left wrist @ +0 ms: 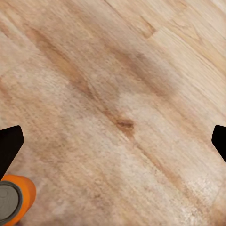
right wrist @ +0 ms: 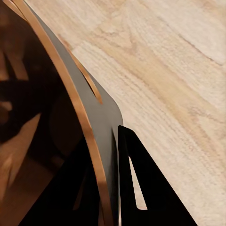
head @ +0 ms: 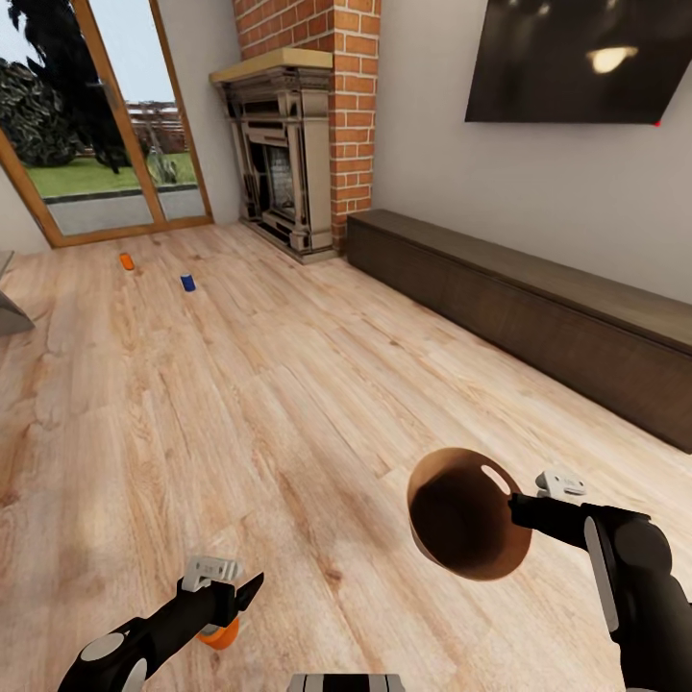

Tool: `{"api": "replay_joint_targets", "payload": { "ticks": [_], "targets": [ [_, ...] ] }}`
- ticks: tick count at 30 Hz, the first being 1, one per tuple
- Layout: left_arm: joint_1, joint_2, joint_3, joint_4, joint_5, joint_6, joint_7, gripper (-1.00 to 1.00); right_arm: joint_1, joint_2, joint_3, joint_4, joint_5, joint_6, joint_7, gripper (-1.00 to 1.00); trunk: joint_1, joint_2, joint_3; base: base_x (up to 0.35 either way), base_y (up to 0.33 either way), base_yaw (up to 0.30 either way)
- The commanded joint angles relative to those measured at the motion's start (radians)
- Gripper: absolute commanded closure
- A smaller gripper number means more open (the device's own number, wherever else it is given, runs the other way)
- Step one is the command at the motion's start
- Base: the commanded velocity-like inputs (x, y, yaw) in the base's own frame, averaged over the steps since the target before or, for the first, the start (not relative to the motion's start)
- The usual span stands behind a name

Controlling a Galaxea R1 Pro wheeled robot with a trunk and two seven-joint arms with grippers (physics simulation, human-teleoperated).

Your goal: Put the three can of soda from the living room inside the tash can in the kitchen.

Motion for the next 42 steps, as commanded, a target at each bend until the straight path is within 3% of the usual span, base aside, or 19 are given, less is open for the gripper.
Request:
{"api": "replay_joint_targets", "payload": {
  "ticks": [1,30,42],
  "targets": [
    [0.0,0.0,0.0,0.0,0.0,0.0,0.0,-1.0,0.0,0.0,0.0,0.0,-0.025,0.004,0.007,1.0,0.0,0.0,0.0,0.0,0.0,0.0],
    [0.0,0.0,0.0,0.0,0.003,0.0,0.0,-1.0,0.0,0.0,0.001,-0.001,-0.025,0.011,0.007,1.0,0.0,0.0,0.0,0.0,0.0,0.0],
    [0.0,0.0,0.0,0.0,0.003,0.0,0.0,-1.0,0.0,0.0,-0.003,-0.001,-0.025,0.001,0.007,1.0,0.0,0.0,-0.016,0.0,0.0,0.0]
  ]
}}
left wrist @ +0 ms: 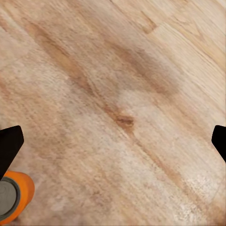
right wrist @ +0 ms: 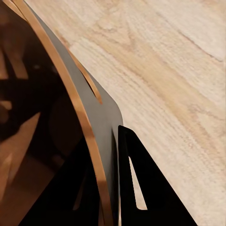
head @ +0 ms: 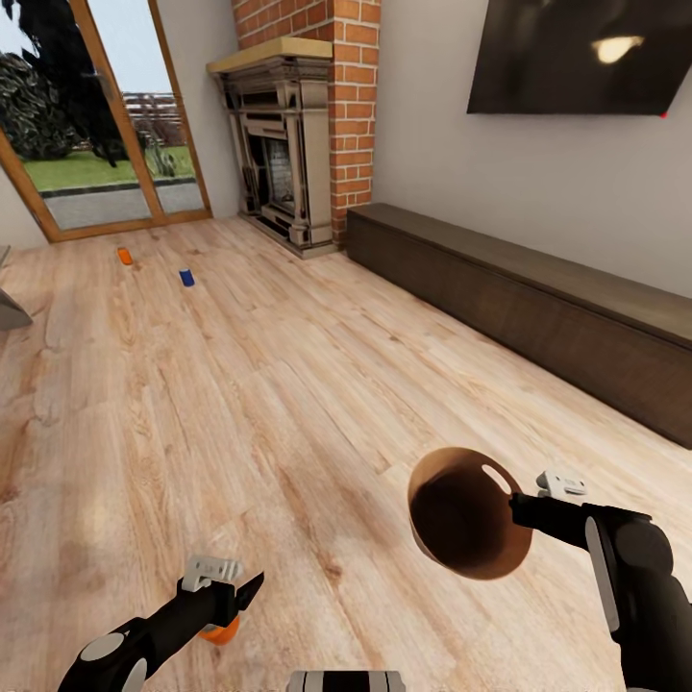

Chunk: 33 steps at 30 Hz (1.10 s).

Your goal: Put the three can of soda from the living room inside the tash can in the kitchen.

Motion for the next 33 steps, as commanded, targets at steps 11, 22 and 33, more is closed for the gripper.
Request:
{"api": "replay_joint_targets", "payload": {
  "ticks": [11,22,33],
  "targets": [
    [0.0,0.0,0.0,0.0,0.0,0.0,0.0,-1.0,0.0,0.0,0.0,-0.001,-0.025,0.004,0.007,1.0,0.0,0.0,-0.017,0.0,0.0,0.0],
    [0.0,0.0,0.0,0.0,0.0,0.0,0.0,-1.0,0.0,-0.001,0.002,-0.001,-0.025,0.011,0.007,1.0,0.0,0.0,-0.024,0.0,0.0,0.0],
    [0.0,0.0,0.0,0.0,0.0,-0.003,0.0,-1.0,0.0,0.0,0.003,-0.001,-0.025,0.005,0.007,1.0,0.0,0.0,-0.027,0.0,0.0,0.103]
  ]
}}
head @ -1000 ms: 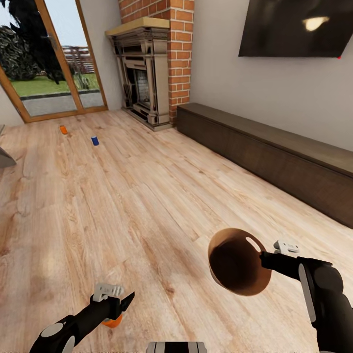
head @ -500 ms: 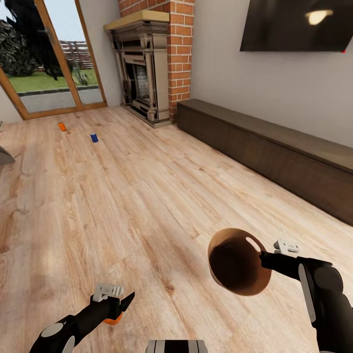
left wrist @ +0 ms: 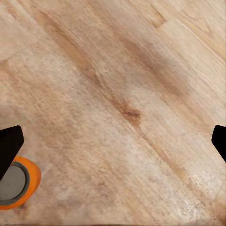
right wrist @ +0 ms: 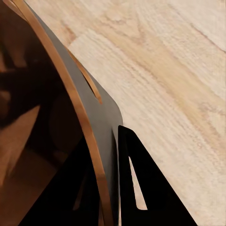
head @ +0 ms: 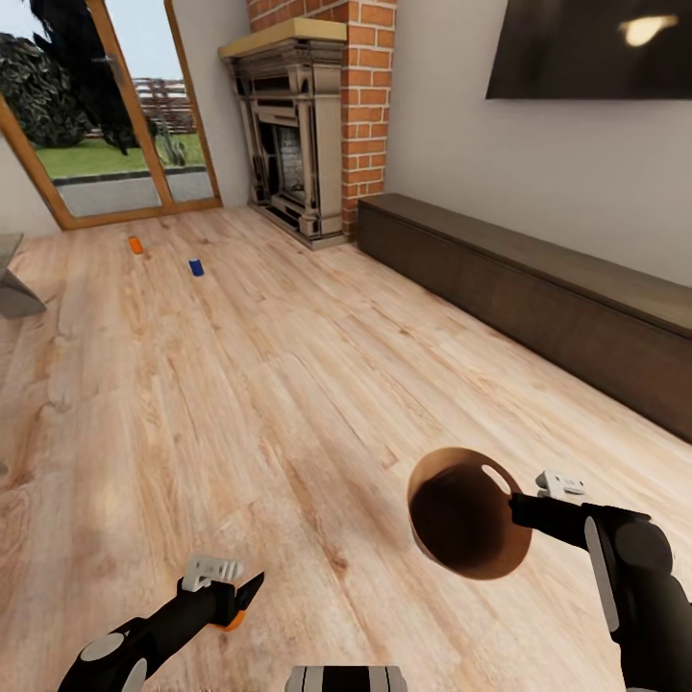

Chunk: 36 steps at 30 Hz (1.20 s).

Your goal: Put the three can of soda from the living room inside the tash can in the kitchen.

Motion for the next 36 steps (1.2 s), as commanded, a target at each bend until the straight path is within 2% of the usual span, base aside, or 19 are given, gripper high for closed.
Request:
{"api": "replay_joint_targets", "payload": {
  "ticks": [1,19,30,36],
  "targets": [
    [0.0,0.0,0.0,0.0,0.0,0.0,0.0,-1.0,0.0,0.0,0.0,0.0,-0.024,0.004,0.007,1.0,0.0,0.0,0.0,0.0,0.0,0.22],
    [0.0,0.0,0.0,0.0,0.0,0.0,0.0,-1.0,0.0,0.0,-0.001,0.0,-0.024,0.003,0.007,1.0,0.0,0.0,-0.008,0.0,0.0,0.234],
    [0.0,0.0,0.0,0.0,0.0,0.0,0.0,-1.0,0.0,0.0,0.001,0.001,-0.023,0.007,0.007,1.0,0.0,0.0,-0.009,0.0,0.0,0.037],
    [0.0,0.0,0.0,0.0,0.0,0.0,0.0,-1.0,0.0,0.0,-0.001,0.001,-0.022,0.003,0.007,1.0,0.0,0.0,-0.017,0.0,0.0,0.0]
  ]
}}
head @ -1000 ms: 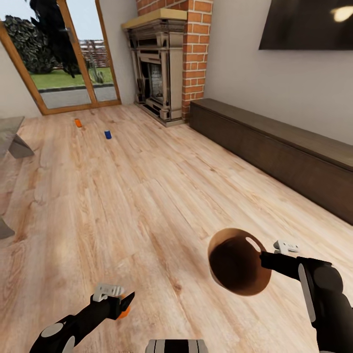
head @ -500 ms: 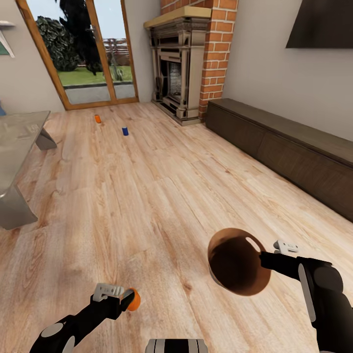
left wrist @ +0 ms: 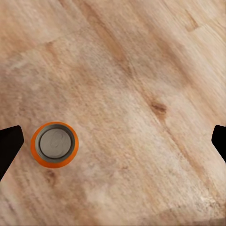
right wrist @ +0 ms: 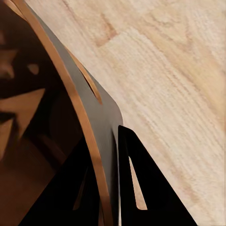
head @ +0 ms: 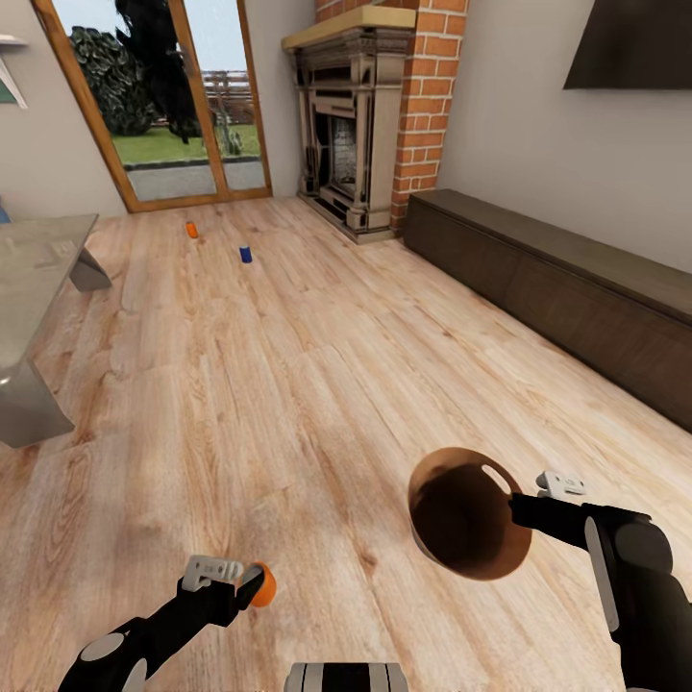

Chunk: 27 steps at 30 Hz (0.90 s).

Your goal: Put the three can of soda from the living room inside the tash can in the kitchen.

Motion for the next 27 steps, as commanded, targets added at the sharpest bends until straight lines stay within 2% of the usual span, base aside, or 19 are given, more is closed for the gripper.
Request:
{"api": "replay_joint_targets", "payload": {
  "ticks": [1,15,20,27],
  "targets": [
    [0.0,0.0,0.0,0.0,0.0,0.0,0.0,-1.0,0.0,0.0,0.0,0.0,-0.027,0.005,0.007,1.0,0.0,0.0,0.0,0.0,0.0,0.0],
    [0.0,-0.002,0.001,0.0,0.01,0.011,-0.002,-1.0,0.0,-0.001,0.0,0.0,-0.027,0.005,0.007,1.0,0.0,0.0,-0.001,0.007,0.0,0.0],
    [0.0,0.001,-0.001,0.0,0.039,0.015,-0.002,-1.0,0.0,-0.001,-0.001,0.0,-0.027,0.005,0.007,1.0,0.0,0.0,-0.001,0.265,0.069,0.0],
    [0.0,0.001,-0.001,0.0,0.046,0.009,-0.002,-1.0,0.0,-0.001,-0.001,0.0,-0.027,0.005,0.007,1.0,0.0,0.0,-0.001,0.307,0.01,0.0]
  ]
}}
